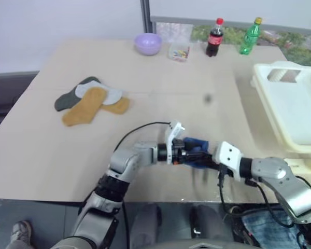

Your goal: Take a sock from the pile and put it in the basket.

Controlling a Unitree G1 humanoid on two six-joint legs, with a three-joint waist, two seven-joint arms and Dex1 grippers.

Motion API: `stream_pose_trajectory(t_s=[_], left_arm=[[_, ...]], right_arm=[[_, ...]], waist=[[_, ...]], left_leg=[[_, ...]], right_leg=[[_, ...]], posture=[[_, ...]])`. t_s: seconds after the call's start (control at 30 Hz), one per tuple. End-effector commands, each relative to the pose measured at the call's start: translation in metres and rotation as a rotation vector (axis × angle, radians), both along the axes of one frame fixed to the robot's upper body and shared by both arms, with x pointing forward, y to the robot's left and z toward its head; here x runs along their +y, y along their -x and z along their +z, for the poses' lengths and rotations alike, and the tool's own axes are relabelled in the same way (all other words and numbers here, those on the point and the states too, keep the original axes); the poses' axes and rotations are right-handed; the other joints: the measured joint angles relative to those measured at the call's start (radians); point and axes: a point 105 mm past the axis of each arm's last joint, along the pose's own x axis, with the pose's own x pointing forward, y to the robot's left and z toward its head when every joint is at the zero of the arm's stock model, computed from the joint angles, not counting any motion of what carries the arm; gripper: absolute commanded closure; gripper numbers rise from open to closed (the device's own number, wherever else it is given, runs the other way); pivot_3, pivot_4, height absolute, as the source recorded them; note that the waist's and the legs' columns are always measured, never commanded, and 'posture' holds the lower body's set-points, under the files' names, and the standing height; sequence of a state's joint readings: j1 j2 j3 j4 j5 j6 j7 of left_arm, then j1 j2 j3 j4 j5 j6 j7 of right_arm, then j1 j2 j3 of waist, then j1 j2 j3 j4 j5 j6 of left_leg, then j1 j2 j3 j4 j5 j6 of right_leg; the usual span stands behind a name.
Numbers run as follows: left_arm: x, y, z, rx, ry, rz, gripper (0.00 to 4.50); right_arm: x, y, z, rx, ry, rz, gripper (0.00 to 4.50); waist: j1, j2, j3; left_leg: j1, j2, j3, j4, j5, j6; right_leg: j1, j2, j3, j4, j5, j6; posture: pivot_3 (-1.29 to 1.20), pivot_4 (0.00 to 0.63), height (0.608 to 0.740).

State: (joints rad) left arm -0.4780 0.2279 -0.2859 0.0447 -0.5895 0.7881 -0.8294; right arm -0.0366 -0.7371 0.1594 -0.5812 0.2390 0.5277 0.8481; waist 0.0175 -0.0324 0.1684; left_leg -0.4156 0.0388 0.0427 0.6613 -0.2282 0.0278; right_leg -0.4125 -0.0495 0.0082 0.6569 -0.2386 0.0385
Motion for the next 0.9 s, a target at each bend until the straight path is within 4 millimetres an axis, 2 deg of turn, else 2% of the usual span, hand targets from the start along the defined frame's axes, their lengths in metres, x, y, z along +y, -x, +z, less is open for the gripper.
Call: stream_pose_trajectory(t_s=[0.03, 0.17, 0.27, 0.33, 0.43, 0.57, 0.73, 0.9], left_arm=[[0.005, 0.004, -0.006, -0.041, -0.027, -0.03, 0.75], [0.034, 0.009, 0.013, -0.11, 0.001, -0.011, 0.75], [0.056, 0.014, 0.029, -0.175, -0.003, 0.022, 0.75], [0.072, 0.018, 0.036, -0.233, -0.041, 0.053, 0.75], [0.086, 0.019, 0.047, -0.282, -0.072, 0.12, 0.75], [0.098, 0.024, 0.044, -0.305, -0.127, 0.169, 0.75], [0.106, 0.031, 0.039, -0.325, -0.173, 0.212, 0.75], [0.112, 0.034, 0.035, -0.329, -0.194, 0.242, 0.75]], right_arm=[[-0.018, 0.002, 0.037, -0.059, -0.094, -0.105, 2.55], [-0.024, -0.003, 0.054, -0.008, -0.259, -0.226, 0.84], [-0.017, -0.012, 0.06, 0.02, -0.332, -0.265, 0.84], [-0.005, -0.024, 0.057, 0.035, -0.348, -0.286, 0.84], [0.016, -0.037, 0.042, 0.059, -0.308, -0.289, 0.84], [0.031, -0.051, 0.027, 0.087, -0.252, -0.305, 0.84], [0.021, -0.059, 0.001, 0.073, -0.071, -0.35, 0.84], [0.006, -0.051, 0.0, 0.079, 0.011, -0.359, 0.84]], waist=[[-0.002, 0.0, 0.0], [-0.018, 0.0, 0.0], [-0.028, 0.002, 0.001], [-0.032, 0.001, 0.001], [-0.032, 0.002, 0.002], [-0.025, 0.002, 0.002], [-0.023, 0.002, 0.002], [-0.023, 0.002, 0.002]], left_leg=[[0.0, 0.0, -0.001, 0.001, 0.0, 0.0], [0.001, 0.002, -0.003, 0.0, 0.0, 0.0], [0.001, 0.003, -0.004, -0.001, 0.0, 0.0], [0.001, 0.003, -0.004, 0.0, 0.0, 0.0], [0.001, 0.003, -0.003, -0.001, 0.0, 0.0], [-0.001, 0.002, -0.004, -0.001, 0.0, 0.0], [-0.001, 0.001, -0.003, -0.001, -0.001, 0.001], [-0.001, 0.002, -0.003, -0.001, -0.001, 0.001]], right_leg=[[0.0, 0.0, 0.0, 0.0, 0.0, 0.0], [0.0, 0.001, 0.002, 0.001, 0.0, 0.0], [-0.002, 0.002, 0.002, 0.003, 0.0, 0.0], [-0.001, 0.001, 0.001, 0.003, 0.0, 0.0], [-0.002, 0.001, 0.002, 0.002, 0.0, 0.0], [-0.002, 0.0, 0.001, 0.001, 0.0, -0.001], [-0.002, -0.001, 0.002, 0.0, 0.0, 0.0], [-0.002, -0.001, 0.001, 0.0, 0.0, 0.0]], posture=[[0.0, 0.15, 0.74], [0.0, 0.15, 0.74], [0.0, 0.15, 0.74], [0.0, 0.15, 0.74], [0.0, 0.15, 0.74], [0.0, 0.15, 0.74], [0.0, 0.15, 0.74], [0.0, 0.15, 0.74]])
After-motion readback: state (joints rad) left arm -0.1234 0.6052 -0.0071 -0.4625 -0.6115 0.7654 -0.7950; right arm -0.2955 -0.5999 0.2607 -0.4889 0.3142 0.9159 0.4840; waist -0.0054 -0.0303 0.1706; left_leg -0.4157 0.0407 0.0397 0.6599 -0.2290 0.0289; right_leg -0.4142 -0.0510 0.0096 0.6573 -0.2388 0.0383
